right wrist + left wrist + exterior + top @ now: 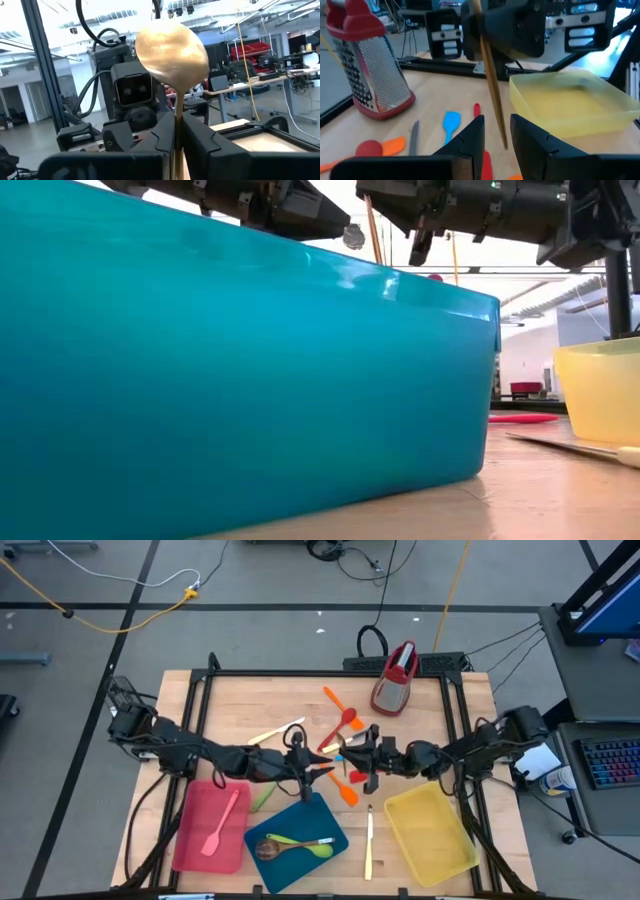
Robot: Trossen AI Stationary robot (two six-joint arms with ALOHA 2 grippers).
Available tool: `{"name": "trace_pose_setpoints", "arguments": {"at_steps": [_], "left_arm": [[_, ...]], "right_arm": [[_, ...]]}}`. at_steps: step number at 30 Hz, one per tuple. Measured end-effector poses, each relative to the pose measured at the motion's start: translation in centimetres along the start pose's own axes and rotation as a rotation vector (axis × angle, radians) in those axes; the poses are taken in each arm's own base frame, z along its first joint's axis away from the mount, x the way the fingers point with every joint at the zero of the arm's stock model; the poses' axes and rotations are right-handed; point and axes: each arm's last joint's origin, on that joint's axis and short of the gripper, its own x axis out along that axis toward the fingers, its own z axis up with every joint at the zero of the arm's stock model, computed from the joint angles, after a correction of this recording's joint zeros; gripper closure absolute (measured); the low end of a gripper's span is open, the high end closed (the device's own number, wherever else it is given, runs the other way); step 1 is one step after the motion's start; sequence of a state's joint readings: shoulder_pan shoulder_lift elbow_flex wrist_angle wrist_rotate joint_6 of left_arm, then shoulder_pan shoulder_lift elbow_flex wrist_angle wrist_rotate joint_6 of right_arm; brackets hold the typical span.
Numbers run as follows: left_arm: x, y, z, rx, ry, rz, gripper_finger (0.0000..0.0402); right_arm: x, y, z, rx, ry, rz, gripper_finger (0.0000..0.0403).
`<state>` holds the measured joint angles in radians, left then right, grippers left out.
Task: Pick & Place Kitchen Items
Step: Put the gold serving spoon into the blue bin
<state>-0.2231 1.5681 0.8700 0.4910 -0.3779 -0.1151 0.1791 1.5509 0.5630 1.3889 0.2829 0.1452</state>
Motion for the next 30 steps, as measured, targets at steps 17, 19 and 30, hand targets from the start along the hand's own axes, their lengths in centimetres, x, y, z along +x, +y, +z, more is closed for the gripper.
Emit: {"name": "trace_pose_setpoints", "arguments": {"at_steps": [17, 19, 30], "left_arm": [[0.1, 0.3, 0.5, 0.014, -0.047, -0.03, 0.0304], [0.1, 0.2, 0.5, 0.015, -0.046, -0.032, 0.0304], [-0.4, -1.1, 0.5, 0.017, -0.057, -0.092, 0.0304]], "right_arm": [[3.8, 1.3, -0.2, -0.069, -0.015, 0.079, 0.0387], [3.8, 1.3, -0.2, -0.089, -0.011, 0.078, 0.0387], [3.8, 1.3, 0.0, -0.154, -0.011, 0.074, 0.0387]]}}
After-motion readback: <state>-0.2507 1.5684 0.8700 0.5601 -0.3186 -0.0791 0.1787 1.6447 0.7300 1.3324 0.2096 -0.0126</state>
